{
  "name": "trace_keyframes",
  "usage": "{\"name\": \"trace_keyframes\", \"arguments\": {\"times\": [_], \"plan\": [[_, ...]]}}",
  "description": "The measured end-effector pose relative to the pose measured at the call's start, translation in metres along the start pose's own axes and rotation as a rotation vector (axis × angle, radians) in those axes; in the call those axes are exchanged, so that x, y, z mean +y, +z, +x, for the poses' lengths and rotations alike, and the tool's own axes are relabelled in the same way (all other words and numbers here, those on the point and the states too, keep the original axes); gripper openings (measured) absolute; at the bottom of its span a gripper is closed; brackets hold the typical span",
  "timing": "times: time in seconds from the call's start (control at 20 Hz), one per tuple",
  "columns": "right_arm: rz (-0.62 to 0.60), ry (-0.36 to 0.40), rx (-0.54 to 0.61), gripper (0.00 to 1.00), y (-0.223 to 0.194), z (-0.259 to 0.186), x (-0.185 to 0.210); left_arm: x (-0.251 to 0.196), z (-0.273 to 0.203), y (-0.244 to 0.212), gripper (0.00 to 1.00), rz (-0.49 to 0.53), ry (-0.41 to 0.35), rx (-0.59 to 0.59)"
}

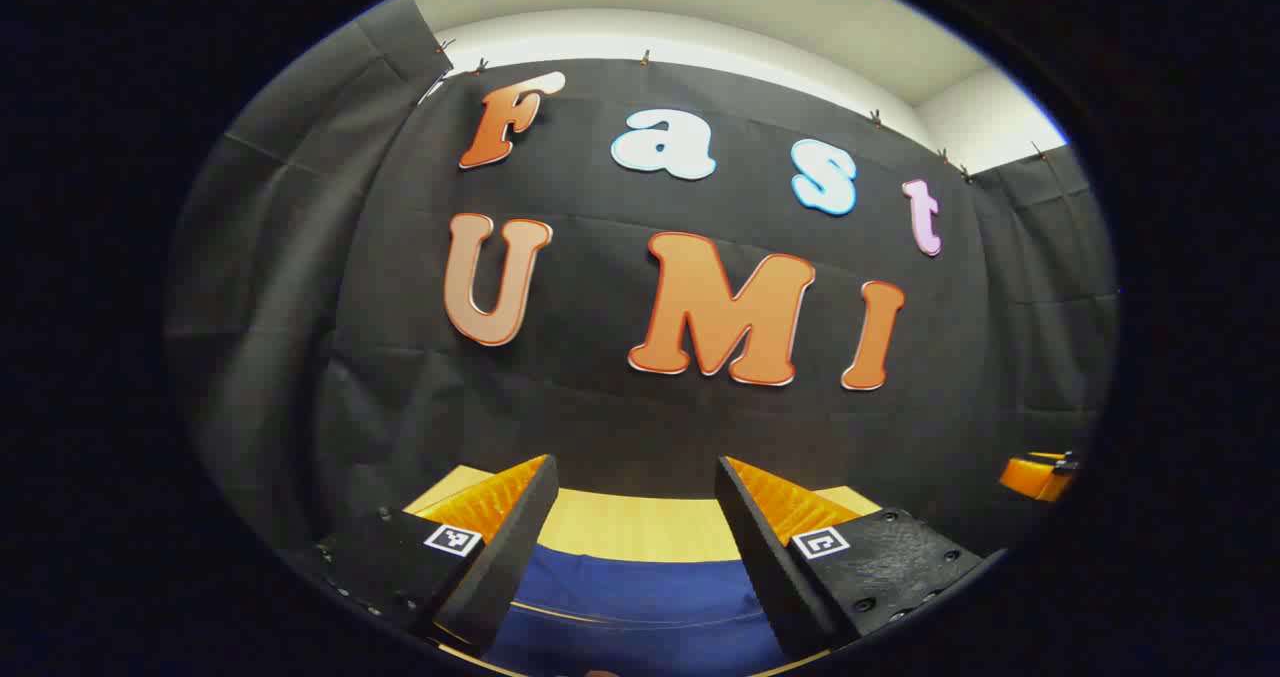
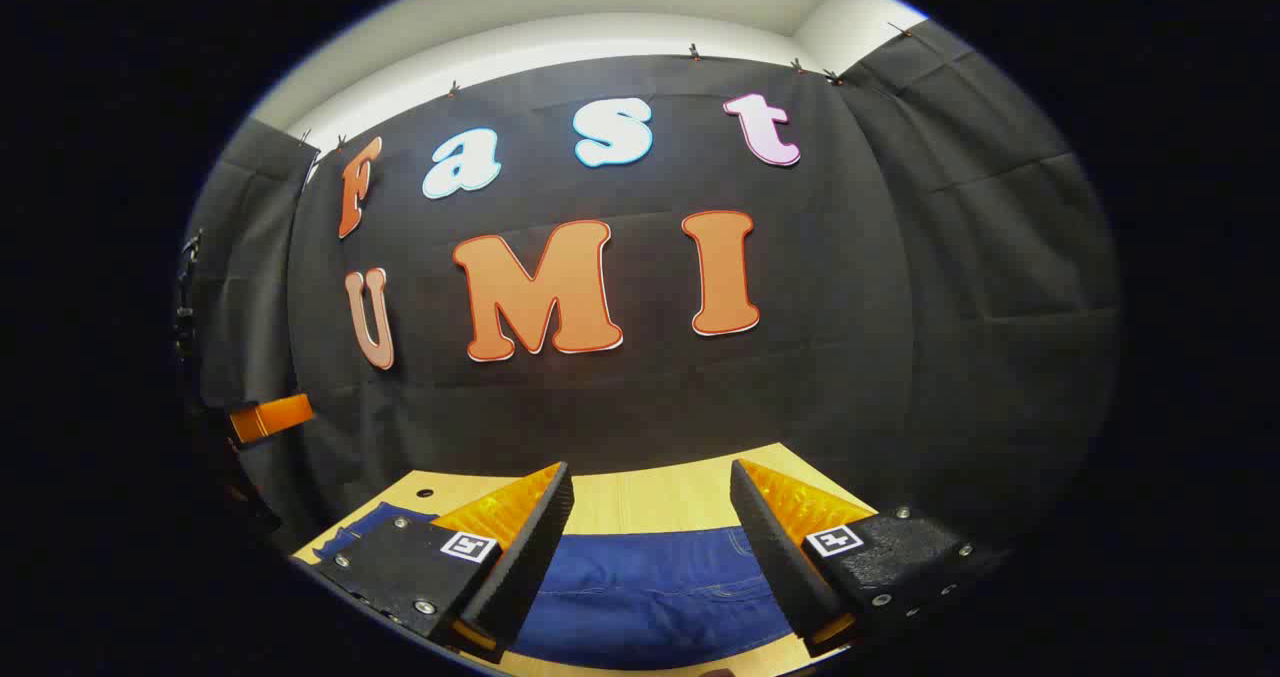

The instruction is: Grasp the waist and the cuffs of the jeans and fold them to make the two legs overlap; first hold the waist and fold one-third of the jeans toward the cuffs, then hold the cuffs and fold the remaining one-third in the same direction to finish folding.

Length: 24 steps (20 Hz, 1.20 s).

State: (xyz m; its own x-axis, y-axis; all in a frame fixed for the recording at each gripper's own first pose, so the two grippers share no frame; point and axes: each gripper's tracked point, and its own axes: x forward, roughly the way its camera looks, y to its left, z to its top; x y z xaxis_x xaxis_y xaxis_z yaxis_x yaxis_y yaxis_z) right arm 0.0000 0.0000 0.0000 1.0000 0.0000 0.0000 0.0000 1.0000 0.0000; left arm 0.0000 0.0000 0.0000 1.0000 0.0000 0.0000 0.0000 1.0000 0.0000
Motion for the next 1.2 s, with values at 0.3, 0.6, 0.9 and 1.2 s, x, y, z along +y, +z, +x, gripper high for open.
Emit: {"name": "trace_keyframes", "arguments": {"times": [0.3, 0.6, 0.9, 1.2], "plan": [[-0.078, 0.105, 0.086, 0.96, -0.017, 0.014, -0.005, 0.035, -0.037, 0.026, 0.94, -0.035, 0.178, -0.034], [-0.074, 0.195, 0.134, 0.97, -0.030, 0.031, -0.005, 0.060, -0.093, 0.032, 0.97, 0.013, 0.317, -0.060], [-0.056, 0.129, 0.178, 0.96, -0.044, 0.022, -0.005, 0.105, -0.099, 0.023, 0.97, 0.047, 0.318, -0.037], [-0.091, 0.166, 0.243, 0.96, -0.067, 0.020, 0.022, 0.143, -0.110, 0.000, 0.94, 0.203, 0.315, 0.035]]}}
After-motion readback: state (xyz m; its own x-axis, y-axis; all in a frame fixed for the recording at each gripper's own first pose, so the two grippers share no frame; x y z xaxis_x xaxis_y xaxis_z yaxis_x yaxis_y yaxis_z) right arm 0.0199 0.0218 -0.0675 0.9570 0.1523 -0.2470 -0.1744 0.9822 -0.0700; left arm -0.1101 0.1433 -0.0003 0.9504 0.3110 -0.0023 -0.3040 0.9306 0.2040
